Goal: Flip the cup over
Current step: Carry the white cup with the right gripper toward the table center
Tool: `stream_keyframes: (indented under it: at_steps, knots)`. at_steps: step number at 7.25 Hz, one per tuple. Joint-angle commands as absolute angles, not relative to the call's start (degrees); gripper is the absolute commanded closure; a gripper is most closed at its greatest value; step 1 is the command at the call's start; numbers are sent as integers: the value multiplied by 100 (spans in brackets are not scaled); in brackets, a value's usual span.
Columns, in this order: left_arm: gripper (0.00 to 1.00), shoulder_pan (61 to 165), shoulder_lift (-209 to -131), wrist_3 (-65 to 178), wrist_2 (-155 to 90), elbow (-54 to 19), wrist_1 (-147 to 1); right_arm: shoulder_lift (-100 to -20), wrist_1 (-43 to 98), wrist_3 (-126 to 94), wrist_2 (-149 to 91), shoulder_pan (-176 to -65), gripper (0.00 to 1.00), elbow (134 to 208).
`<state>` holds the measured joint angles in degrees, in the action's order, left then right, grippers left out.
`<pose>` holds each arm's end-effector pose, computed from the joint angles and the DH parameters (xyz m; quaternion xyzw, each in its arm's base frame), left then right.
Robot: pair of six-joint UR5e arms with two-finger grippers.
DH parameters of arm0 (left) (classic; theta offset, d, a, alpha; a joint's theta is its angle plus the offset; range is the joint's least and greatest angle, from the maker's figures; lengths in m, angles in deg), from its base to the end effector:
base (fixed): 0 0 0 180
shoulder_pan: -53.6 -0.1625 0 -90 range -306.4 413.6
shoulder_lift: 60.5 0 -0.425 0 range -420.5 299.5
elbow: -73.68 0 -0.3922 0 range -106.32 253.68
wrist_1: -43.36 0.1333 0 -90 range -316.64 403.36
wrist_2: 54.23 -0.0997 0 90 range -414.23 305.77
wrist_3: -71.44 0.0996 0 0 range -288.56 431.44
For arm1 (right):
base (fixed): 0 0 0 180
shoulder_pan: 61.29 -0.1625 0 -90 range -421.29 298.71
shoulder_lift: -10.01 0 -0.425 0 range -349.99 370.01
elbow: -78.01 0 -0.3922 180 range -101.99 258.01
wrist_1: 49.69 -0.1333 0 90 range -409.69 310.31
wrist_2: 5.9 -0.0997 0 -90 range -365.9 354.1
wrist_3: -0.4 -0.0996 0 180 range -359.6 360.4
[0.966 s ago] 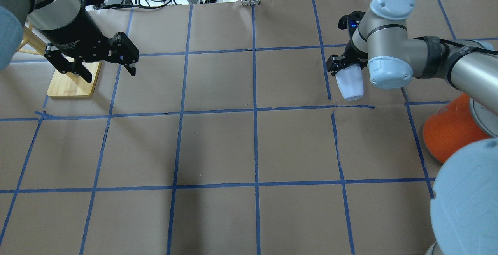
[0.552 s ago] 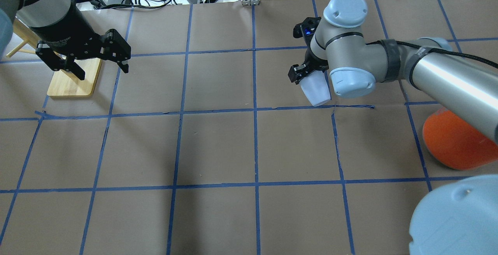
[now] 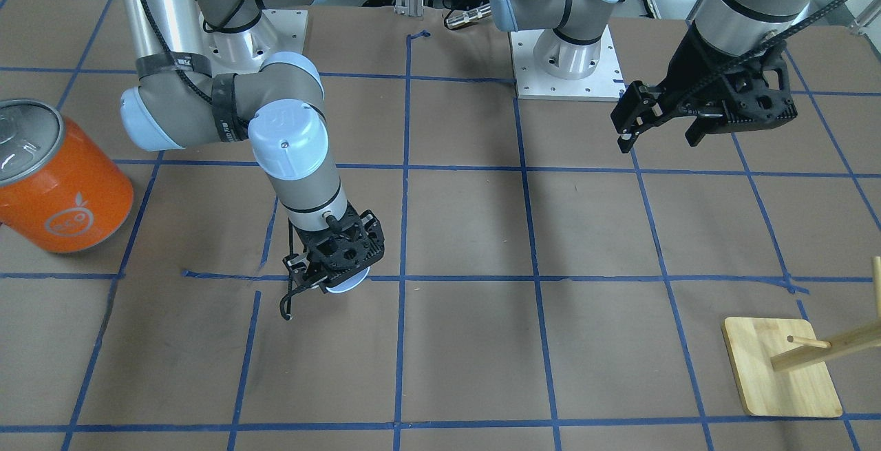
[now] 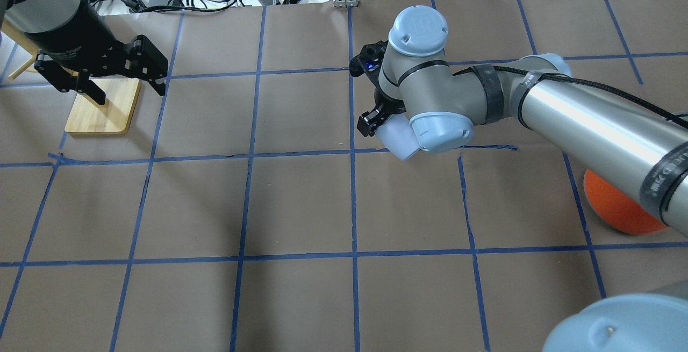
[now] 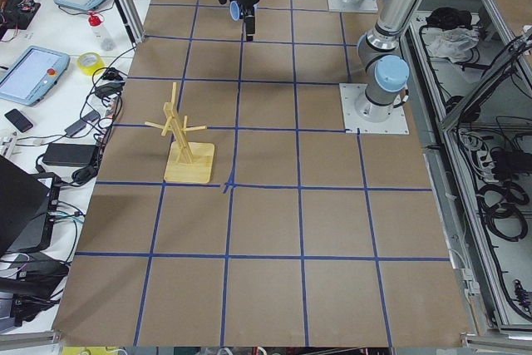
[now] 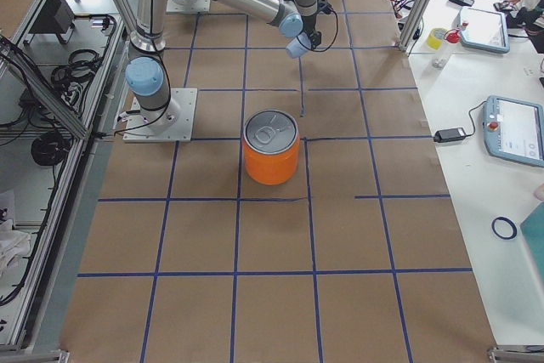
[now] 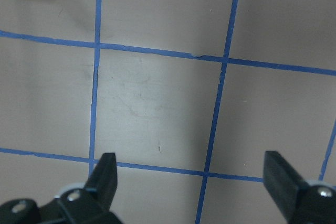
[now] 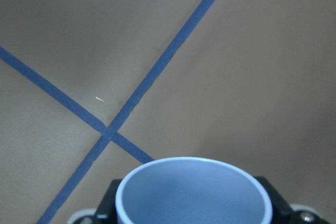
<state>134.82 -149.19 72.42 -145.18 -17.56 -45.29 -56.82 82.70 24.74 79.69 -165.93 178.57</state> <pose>-0.0561 -0.4990 0.4908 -0.0681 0.9976 -0.0116 0.0093 0.2898 -0.5516 0.2523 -0.3352 0.9383 -0.0784 0.0318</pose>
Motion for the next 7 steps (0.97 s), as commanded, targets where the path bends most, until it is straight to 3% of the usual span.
stream_keyframes:
  at_steps: [1,7]
  knots:
    - [0,13464,-14918,7250,-14510,-1755,-4523,-5591,8364,3384,7970,-17016,100,17759]
    - [0,13333,-14918,7373,-14519,-1746,-4453,-4722,8626,6831,7996,-17712,100,17118]
